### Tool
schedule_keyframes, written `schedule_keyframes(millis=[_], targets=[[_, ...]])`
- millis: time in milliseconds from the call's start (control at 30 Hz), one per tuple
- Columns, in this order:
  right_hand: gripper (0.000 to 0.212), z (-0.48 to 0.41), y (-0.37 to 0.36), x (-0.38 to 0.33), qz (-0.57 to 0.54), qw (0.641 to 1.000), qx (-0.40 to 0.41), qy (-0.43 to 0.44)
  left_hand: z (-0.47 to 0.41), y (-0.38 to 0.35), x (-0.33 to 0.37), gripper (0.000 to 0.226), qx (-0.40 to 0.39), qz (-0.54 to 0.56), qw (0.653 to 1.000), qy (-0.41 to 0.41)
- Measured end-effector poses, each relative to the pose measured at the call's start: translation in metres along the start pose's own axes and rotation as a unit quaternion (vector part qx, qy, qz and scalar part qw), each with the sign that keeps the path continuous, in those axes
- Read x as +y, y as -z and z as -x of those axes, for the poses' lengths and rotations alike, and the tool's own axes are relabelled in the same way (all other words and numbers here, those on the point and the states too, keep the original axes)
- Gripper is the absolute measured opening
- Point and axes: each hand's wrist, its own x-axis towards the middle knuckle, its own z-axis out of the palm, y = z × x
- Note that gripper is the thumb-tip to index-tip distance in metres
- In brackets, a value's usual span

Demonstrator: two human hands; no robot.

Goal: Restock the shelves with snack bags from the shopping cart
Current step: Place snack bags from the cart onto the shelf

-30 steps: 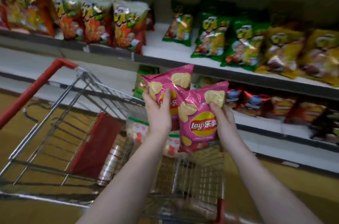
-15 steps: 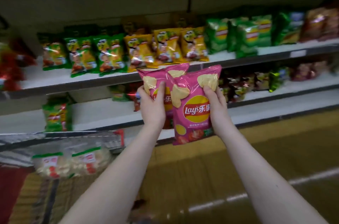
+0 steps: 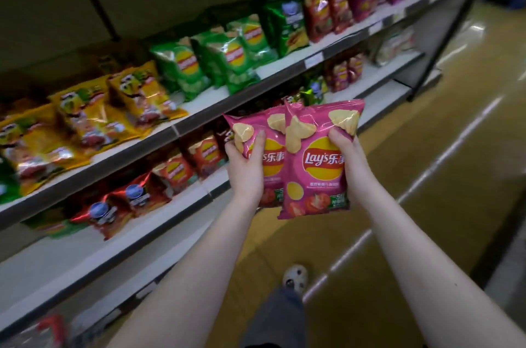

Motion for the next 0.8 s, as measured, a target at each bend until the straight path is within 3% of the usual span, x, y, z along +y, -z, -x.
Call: schedule_keyframes(millis=[167,300,433,600,800], targets=[[0.086,-0.065,0.057,-0.03,-0.006,0.999,0.036,-0.005,-0.058,-0.09,0.01,0.057,-0.087,0.011,0.996,0.024],[0.074,-0.12,0.096,-0.059,-0.009,0.997,0.075,-0.018,-0.105,-0.158,0.025,0.058,-0.147,0.038,0.986,0.067],[0.057,-0.161,0.135,-0.078,0.008,0.991,0.133,-0.028,-0.134,-0.223,0.036,0.076,-0.201,0.038,0.974,0.101],[0.061,-0.208,0.188,-0.097,0.052,0.978,0.202,0.006,-0.154,-0.293,0.049,0.04,-0.226,-0.005,0.969,0.098],[0.052,-0.274,0.266,-0.118,0.09,0.971,0.218,0.033,-0.182,-0.393,0.052,0.04,-0.214,0.023,0.971,0.105]])
